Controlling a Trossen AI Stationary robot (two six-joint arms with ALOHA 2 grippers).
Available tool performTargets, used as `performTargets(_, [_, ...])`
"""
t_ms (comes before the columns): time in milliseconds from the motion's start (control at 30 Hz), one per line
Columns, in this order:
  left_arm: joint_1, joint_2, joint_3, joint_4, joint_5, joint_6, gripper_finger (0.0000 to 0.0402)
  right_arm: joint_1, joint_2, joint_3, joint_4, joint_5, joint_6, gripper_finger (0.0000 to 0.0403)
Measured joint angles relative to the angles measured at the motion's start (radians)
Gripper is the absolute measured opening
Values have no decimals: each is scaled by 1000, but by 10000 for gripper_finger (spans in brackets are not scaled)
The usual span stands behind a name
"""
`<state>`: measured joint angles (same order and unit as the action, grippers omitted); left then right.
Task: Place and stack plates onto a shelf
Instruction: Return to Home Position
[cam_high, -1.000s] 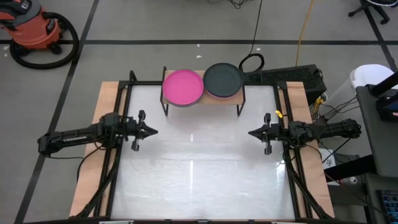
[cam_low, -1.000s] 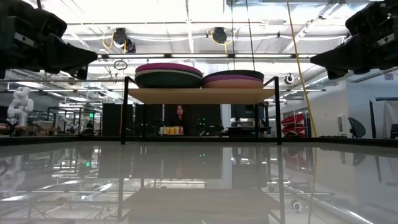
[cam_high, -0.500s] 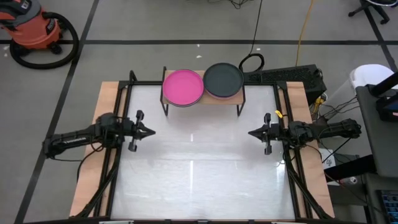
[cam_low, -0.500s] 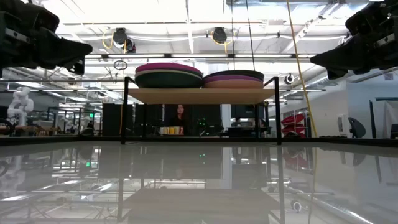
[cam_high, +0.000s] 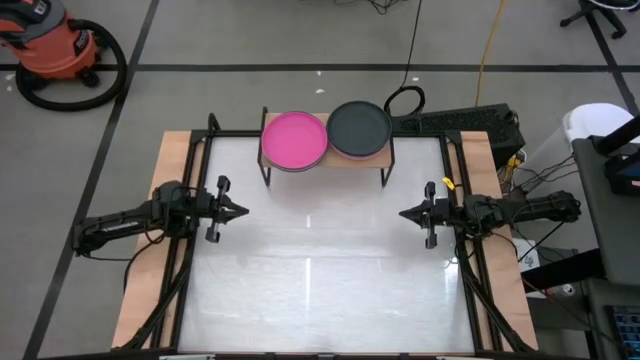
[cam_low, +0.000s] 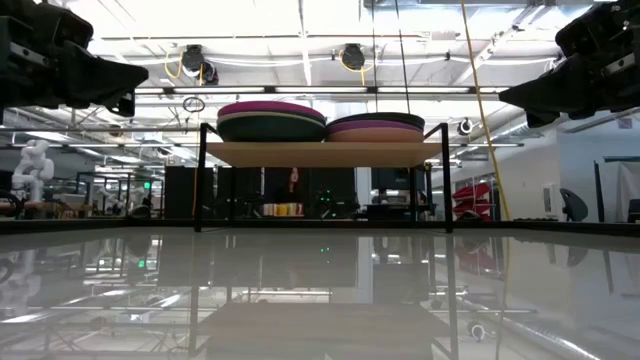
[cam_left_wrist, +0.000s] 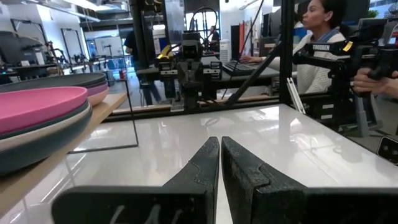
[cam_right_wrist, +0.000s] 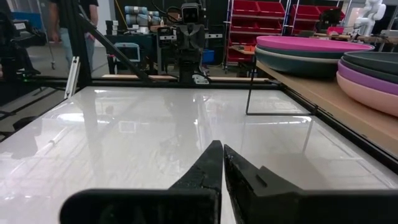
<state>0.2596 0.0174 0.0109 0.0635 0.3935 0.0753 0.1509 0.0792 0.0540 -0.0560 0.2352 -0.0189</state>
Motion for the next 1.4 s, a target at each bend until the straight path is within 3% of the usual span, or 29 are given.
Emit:
performTargets(400, [0,18,0,-1,0,-9,24,0,0,0,0,-1,8,0])
performTargets(800, [0,202,0,-2,-2,-3,24,0,0,0,3,-1,35,0])
performTargets(1167, [0,234,0,11,-36,-61,24,-1,0,-3,240,2,2,0])
performTargets(1400, [0,234,0,14,-36,-53,24,-1,0,-3,256,1,0,0])
